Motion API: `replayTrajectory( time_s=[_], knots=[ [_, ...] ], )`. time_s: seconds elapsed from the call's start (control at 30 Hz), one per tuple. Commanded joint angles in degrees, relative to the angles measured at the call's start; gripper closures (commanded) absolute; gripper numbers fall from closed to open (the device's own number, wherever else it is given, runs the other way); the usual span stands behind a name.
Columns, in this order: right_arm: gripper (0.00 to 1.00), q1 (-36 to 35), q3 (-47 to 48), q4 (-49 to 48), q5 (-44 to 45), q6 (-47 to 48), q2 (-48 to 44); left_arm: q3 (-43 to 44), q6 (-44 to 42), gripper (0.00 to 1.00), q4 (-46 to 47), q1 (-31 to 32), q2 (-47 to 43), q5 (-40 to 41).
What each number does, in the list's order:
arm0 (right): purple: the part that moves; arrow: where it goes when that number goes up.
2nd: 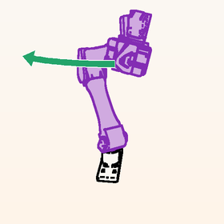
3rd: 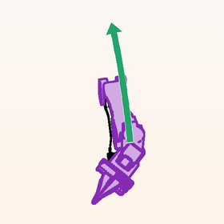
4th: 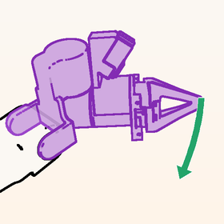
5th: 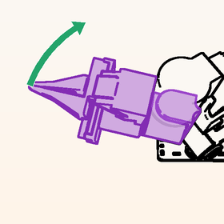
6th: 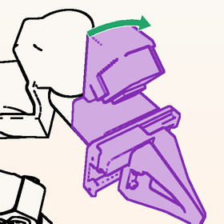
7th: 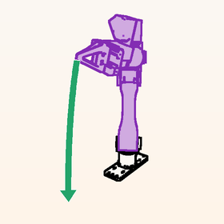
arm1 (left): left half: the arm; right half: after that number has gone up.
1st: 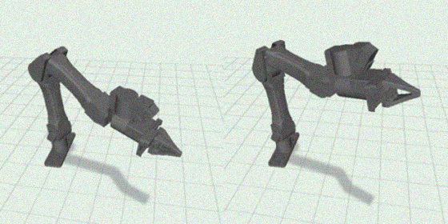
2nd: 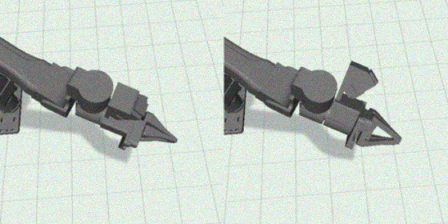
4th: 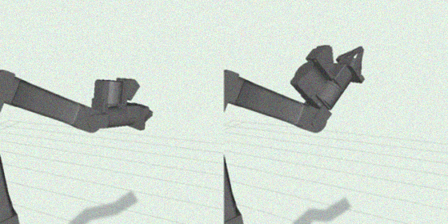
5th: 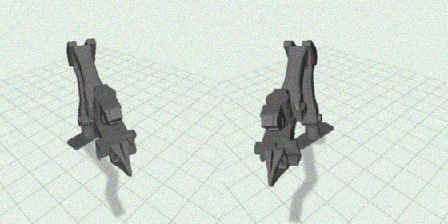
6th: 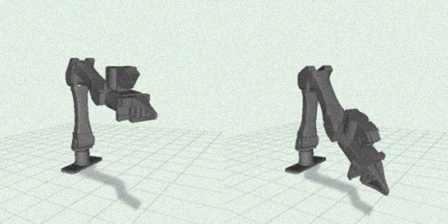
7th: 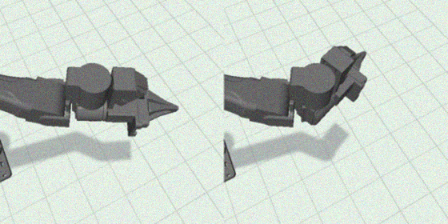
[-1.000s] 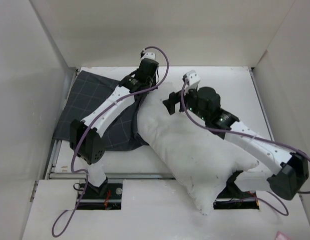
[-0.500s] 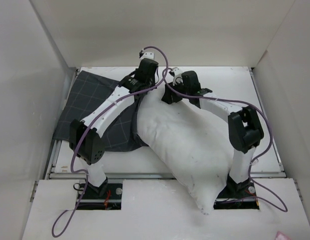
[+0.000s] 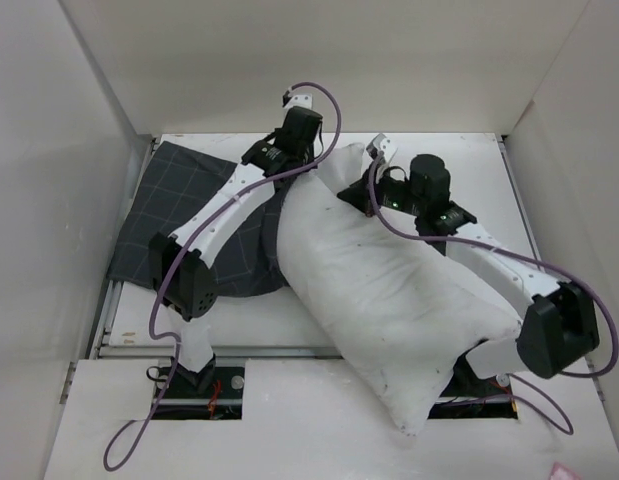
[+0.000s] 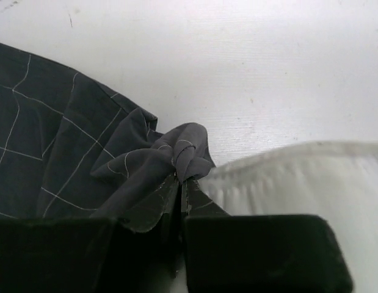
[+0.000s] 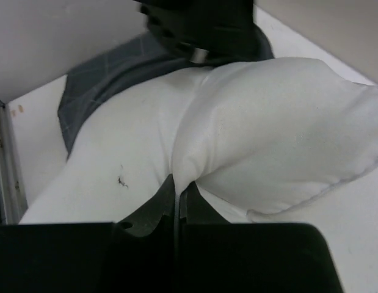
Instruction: Put the pillow into the pillowcase
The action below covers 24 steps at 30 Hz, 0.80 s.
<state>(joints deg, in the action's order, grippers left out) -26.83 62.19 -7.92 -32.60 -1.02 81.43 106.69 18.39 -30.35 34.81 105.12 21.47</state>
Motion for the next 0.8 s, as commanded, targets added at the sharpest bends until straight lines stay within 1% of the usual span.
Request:
replayTrajectory(
  time_s=[0.0,0.07,0.1,0.2,0.3,0.33,0.4,0.43,0.47,0.5,0.53,0.57,0.6,0.63,0.67,0.7,0.73,0.77],
  knots=[
    [1.0,-3.4,-2.87,-6.66,-11.79,-0.04,-1.19,8.16,-0.28,1.0,1.79,1.3,1.57,2.26],
    [1.0,-5.77,-2.35,-6.67,-11.79,-0.04,2.39,10.71,-2.03,1.0,1.78,2.72,1.58,2.26],
    [1.0,-6.39,-1.82,-7.45,-12.83,-0.04,3.81,10.73,-2.04,1.0,1.78,4.11,1.58,2.26],
    [1.0,-9.29,-0.14,-8.86,-13.54,-0.04,8.81,12.57,-2.75,1.0,2.31,5.44,1.58,1.73],
    [1.0,-10.52,1.09,-13.07,-15.39,-0.57,12.77,12.57,-3.36,1.0,3.72,6.06,0.26,-2.65],
    [1.0,-10.52,1.09,-15.78,-16.26,-1.35,13.57,11.88,-4.23,1.0,4.59,6.85,-1.39,-4.84],
    [1.0,-10.52,1.09,-19.65,-15.75,-2.93,14.81,10.38,-5.9,1.0,5.73,7.81,-2.72,-5.39],
    [1.0,-10.52,0.39,-22.2,-14.7,-5.72,16.03,7.68,-6.78,1.0,6.44,8.95,-4.38,-5.91],
    [1.0,-10.52,-0.14,-28.14,-12.77,-7.84,16.65,6.43,-6.79,1.0,6.96,9.57,-5.09,-5.92],
    [1.0,-8.87,-1.19,-31.42,-9.62,-10.12,17.27,5.55,-6.79,1.0,6.36,9.58,-5.71,-5.92],
    [1.0,-7.64,-2.15,-35.45,-9.07,-13.02,18.84,2.84,-6.18,1.0,5.83,10.36,-6.5,-6.79],
    [1.0,-5.97,-3.21,-47.68,-9.76,-21.4,19.99,0.47,-6.18,1.0,6.52,11.24,-8.94,-10.1],
    [1.0,-2.3,-4.44,-56.06,-12.11,-27.57,21.56,-2.6,-6.18,1.0,8.1,11.25,-10.71,-12.22],
    [1.0,-0.44,-5.41,-65.72,-14.4,-34.51,23.75,-5.94,-6.7,1.0,10.11,12.03,-12.55,-14.51],
    [1.0,1.24,-5.42,-75.82,-16.07,-51.2,29.69,-12.06,-6.7,1.0,12.05,12.04,-15.53,-16.45],
    [1.0,2.56,-4.11,-96.02,-18.18,-59.63,33.32,-14.56,-6.01,1.0,15.03,12.04,-16.6,-18.29],
    [1.0,3.53,0.95,-96.23,-21.33,-65.02,35.79,-16.5,-6.0,1.0,16.19,12.04,-17.4,-18.31],
    [1.0,3.54,3.17,-96.23,-24.41,-67.17,38.25,-19.13,-6.0,1.0,17.07,12.04,-17.93,-18.31]
  ],
)
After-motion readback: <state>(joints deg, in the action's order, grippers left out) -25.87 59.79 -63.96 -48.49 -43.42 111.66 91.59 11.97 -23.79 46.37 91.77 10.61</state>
